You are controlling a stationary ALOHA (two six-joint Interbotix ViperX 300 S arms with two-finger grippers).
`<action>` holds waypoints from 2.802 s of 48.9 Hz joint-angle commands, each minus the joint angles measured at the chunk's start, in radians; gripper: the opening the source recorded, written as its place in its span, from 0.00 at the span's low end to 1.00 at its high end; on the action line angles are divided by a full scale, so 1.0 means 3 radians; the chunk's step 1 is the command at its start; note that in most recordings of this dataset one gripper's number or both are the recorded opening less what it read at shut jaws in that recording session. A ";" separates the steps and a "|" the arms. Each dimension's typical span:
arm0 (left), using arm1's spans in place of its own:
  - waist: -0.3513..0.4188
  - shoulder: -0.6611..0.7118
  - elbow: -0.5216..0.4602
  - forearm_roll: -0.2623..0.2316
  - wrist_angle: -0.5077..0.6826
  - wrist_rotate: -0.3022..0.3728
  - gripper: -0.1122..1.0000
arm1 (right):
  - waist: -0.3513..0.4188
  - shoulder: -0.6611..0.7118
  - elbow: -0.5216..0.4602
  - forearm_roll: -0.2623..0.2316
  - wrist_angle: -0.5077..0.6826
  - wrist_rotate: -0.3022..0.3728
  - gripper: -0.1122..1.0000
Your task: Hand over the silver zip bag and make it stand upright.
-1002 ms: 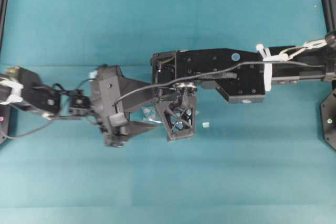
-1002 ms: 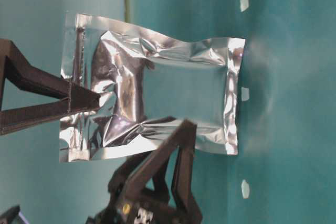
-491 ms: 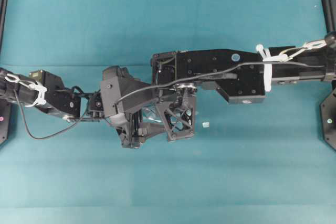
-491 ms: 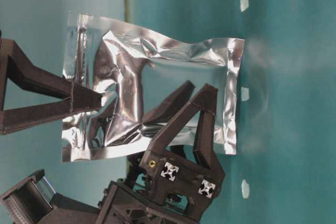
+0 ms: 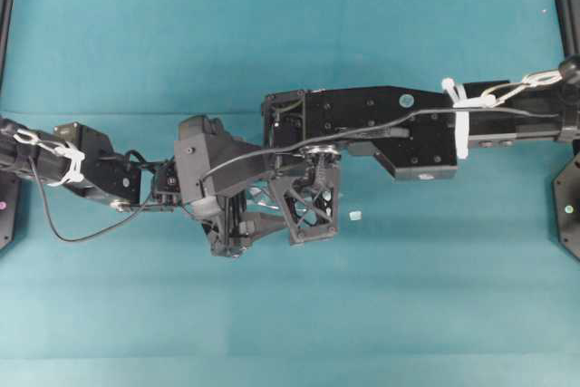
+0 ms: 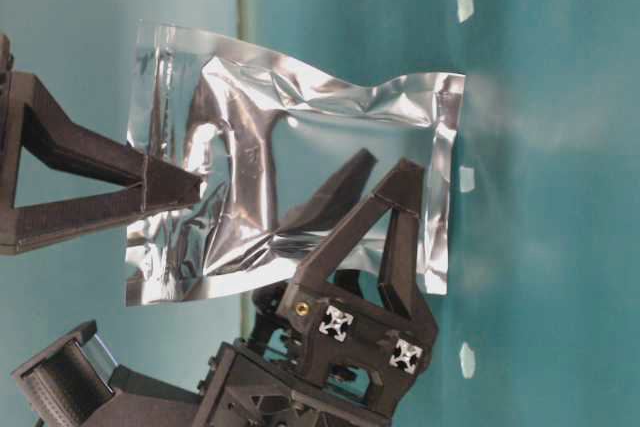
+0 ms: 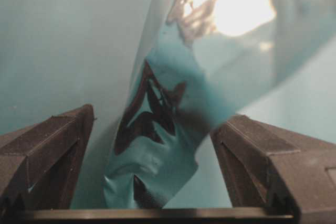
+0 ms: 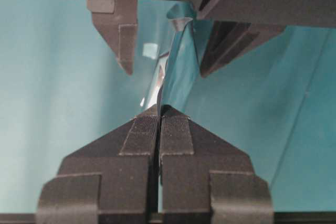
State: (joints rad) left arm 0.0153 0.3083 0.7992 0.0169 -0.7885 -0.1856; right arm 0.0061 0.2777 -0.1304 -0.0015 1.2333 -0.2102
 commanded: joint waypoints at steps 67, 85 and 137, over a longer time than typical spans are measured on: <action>-0.0005 -0.0005 -0.0015 0.0005 0.0087 0.0266 0.28 | 0.0010 -0.0291 -0.0005 0.0000 0.0000 0.0143 0.72; -0.0005 -0.0005 -0.0010 0.0000 0.0112 0.0271 0.28 | 0.0051 -0.0767 0.0317 -0.0020 -0.0056 0.0363 0.97; -0.0010 -0.0010 -0.0005 0.0005 0.0118 0.0271 0.28 | 0.0026 -0.2465 0.2419 -0.0020 -0.2342 0.0874 0.97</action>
State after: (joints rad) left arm 0.0153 0.3099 0.8007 0.0169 -0.7517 -0.1058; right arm 0.0153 -0.4326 0.5890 -0.0077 0.5599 0.0322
